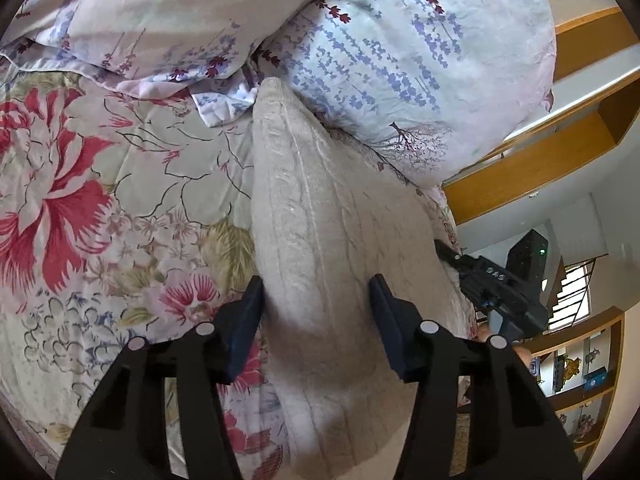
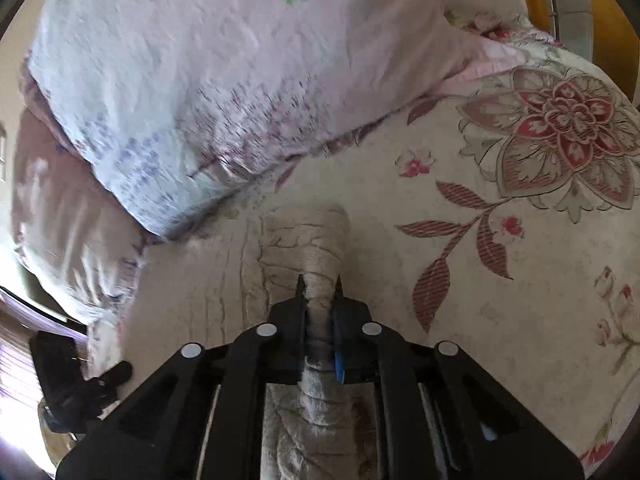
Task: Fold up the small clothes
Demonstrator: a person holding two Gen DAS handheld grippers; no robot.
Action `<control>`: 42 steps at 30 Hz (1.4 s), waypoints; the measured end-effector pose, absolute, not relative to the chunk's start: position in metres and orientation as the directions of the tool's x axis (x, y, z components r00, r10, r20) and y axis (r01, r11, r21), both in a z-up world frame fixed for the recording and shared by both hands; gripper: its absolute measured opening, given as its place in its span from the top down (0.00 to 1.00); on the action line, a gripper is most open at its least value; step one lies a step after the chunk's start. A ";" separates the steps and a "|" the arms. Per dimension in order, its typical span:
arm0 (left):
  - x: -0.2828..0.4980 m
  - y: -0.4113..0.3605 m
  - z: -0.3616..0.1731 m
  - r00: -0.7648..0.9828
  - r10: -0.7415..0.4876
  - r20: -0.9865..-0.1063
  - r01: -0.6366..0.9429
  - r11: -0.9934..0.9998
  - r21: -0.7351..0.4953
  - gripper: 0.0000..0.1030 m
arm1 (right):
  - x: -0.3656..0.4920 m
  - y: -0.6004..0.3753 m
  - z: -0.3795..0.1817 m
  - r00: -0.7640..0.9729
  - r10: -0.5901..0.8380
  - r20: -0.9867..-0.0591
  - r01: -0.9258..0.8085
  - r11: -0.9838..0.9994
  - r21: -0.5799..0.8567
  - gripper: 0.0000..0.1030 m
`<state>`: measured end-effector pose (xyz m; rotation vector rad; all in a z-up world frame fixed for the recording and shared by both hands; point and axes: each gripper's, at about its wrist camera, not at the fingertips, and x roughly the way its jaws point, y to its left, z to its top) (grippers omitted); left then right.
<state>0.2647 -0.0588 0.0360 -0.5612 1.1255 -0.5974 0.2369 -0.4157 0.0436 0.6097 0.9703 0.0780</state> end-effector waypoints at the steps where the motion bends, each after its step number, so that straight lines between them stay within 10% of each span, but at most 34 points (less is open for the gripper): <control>1: 0.263 -0.057 0.038 0.312 -0.692 -0.651 0.154 0.713 -0.684 0.48 | 0.229 -0.418 0.049 0.578 0.337 -0.743 0.201 0.824 0.530 0.77; 4: 0.253 -0.048 0.040 0.300 -0.713 -0.633 0.154 0.691 -0.706 0.45 | 0.200 -0.421 0.057 0.582 0.371 -0.723 0.188 0.804 0.564 0.54; 14: 0.208 -0.042 0.034 0.237 -0.734 -0.637 0.145 0.675 -0.724 0.42 | 0.143 -0.398 0.050 0.558 0.423 -0.714 0.134 0.803 0.581 0.56; 18: 0.197 -0.044 0.032 0.235 -0.714 -0.660 0.136 0.696 -0.705 0.46 | 0.138 -0.392 0.049 0.560 0.408 -0.721 0.122 0.820 0.559 0.64; 21: 0.192 -0.047 0.028 0.221 -0.714 -0.664 0.129 0.697 -0.706 0.69 | 0.134 -0.389 0.052 0.571 0.407 -0.713 0.096 0.829 0.551 0.91; 26: 0.191 -0.048 0.032 0.234 -0.720 -0.654 0.168 0.692 -0.702 0.86 | 0.114 -0.389 0.090 0.697 0.326 -0.638 0.048 0.867 0.496 0.92; 36: 0.176 -0.041 0.023 0.244 -0.709 -0.662 0.189 0.704 -0.684 0.84 | 0.113 -0.395 0.041 0.594 0.253 -0.763 0.164 0.891 0.423 0.91; 42: 0.175 -0.034 0.049 0.325 -0.699 -0.637 0.235 0.712 -0.662 0.65 | 0.096 -0.389 0.085 0.705 0.204 -0.679 0.124 0.908 0.401 0.63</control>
